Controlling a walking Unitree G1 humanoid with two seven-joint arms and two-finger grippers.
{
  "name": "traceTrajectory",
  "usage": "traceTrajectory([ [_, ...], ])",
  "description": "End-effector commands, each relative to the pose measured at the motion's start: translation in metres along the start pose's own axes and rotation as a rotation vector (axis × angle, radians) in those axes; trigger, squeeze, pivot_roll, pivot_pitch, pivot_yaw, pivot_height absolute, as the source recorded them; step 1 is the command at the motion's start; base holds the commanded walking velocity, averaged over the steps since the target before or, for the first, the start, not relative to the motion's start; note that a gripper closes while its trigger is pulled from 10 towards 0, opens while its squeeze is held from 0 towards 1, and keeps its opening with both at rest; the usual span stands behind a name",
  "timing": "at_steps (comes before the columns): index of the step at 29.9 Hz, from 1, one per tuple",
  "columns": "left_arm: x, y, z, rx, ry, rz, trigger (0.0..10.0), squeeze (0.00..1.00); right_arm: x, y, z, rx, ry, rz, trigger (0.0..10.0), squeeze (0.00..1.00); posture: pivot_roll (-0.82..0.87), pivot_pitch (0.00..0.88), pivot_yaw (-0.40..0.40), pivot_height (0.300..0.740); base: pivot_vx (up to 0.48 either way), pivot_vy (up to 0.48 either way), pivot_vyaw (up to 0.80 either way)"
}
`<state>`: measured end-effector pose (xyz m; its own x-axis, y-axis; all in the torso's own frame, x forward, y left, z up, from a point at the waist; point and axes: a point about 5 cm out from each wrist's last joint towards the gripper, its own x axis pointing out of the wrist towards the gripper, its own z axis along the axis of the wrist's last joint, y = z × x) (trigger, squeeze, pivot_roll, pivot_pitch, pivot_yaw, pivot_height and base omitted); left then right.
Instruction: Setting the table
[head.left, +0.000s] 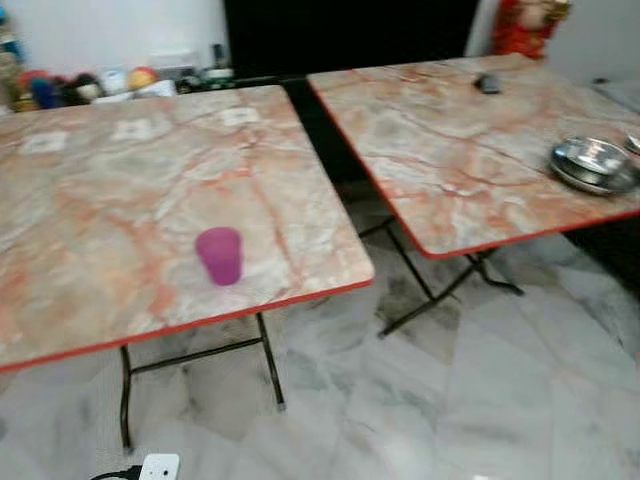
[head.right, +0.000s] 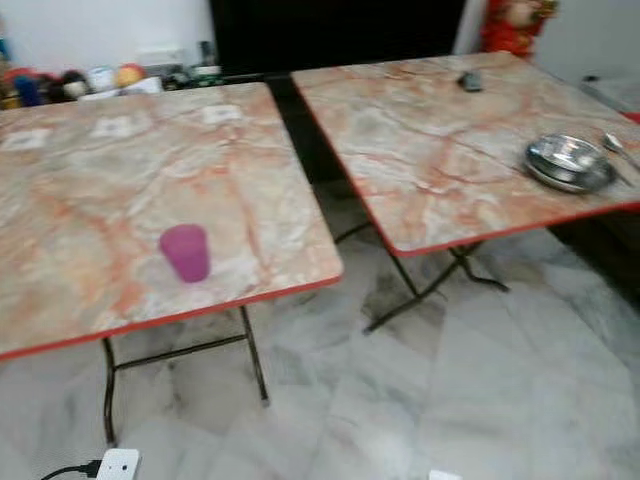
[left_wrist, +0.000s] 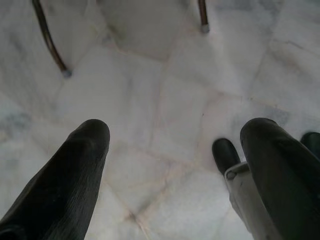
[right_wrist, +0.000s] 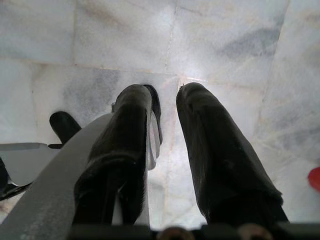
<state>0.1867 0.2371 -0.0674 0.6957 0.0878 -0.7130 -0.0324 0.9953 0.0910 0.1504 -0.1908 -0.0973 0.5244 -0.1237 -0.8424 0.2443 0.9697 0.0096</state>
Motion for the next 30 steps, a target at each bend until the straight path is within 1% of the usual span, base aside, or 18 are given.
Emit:
traceTrajectory([
  [1,-0.0031,0.0016,-0.0096,-0.014,0.026,0.007,10.0,0.00,-0.0003,0.0004,-0.0023,0.001,0.010,-0.001,10.0,0.00,0.01,0.088,0.034,0.740,0.000,0.000,-0.76],
  [7,-0.0032,0.0016,-0.0085,-0.018,0.013,0.005,10.0,0.00,-0.0002,0.0016,-0.0017,-0.002,0.009,0.004,10.0,0.00,0.01,0.086,0.033,0.740,0.000,0.000,-0.75],
  [16,-0.0031,0.0025,-0.0073,-0.008,0.005,0.007,10.0,0.00,0.0000,0.0036,-0.0008,0.006,0.001,0.007,10.0,0.00,0.01,0.089,0.034,0.740,0.000,0.000,0.00],
  [20,-0.0034,0.0026,-0.0065,-0.017,-0.010,0.014,10.0,0.00,-0.0001,0.0037,-0.0014,0.007,0.003,0.007,10.0,0.00,0.01,0.091,0.033,0.740,0.000,0.000,0.00],
  [22,-0.0036,0.0025,-0.0062,-0.036,-0.022,0.020,10.0,0.00,-0.0001,0.0036,-0.0014,0.005,0.004,0.007,10.0,0.00,0.01,0.093,0.032,0.740,0.000,0.000,0.00],
  [23,-0.0040,0.0026,-0.0060,-0.068,-0.038,0.033,10.0,0.00,-0.0001,0.0034,-0.0013,0.004,0.003,0.007,10.0,0.00,0.02,0.093,0.032,0.740,0.000,0.000,0.00],
  [25,-0.0045,0.0027,-0.0049,-0.097,-0.063,0.044,10.0,0.00,-0.0001,0.0032,-0.0011,0.004,0.003,0.006,10.0,0.00,0.02,0.093,0.032,0.740,0.000,0.000,0.00],
  [28,-0.0052,0.0025,-0.0030,-0.135,-0.100,0.052,10.0,0.00,0.0000,0.0030,-0.0005,0.003,0.001,0.006,10.0,0.00,0.02,0.095,0.037,0.740,0.000,0.000,0.00],
  [30,-0.0055,0.0022,-0.0017,-0.146,-0.119,0.049,10.0,0.00,0.0001,0.0028,-0.0002,0.005,-0.001,0.004,10.0,0.00,0.02,0.095,0.037,0.740,0.000,0.000,0.00],
])
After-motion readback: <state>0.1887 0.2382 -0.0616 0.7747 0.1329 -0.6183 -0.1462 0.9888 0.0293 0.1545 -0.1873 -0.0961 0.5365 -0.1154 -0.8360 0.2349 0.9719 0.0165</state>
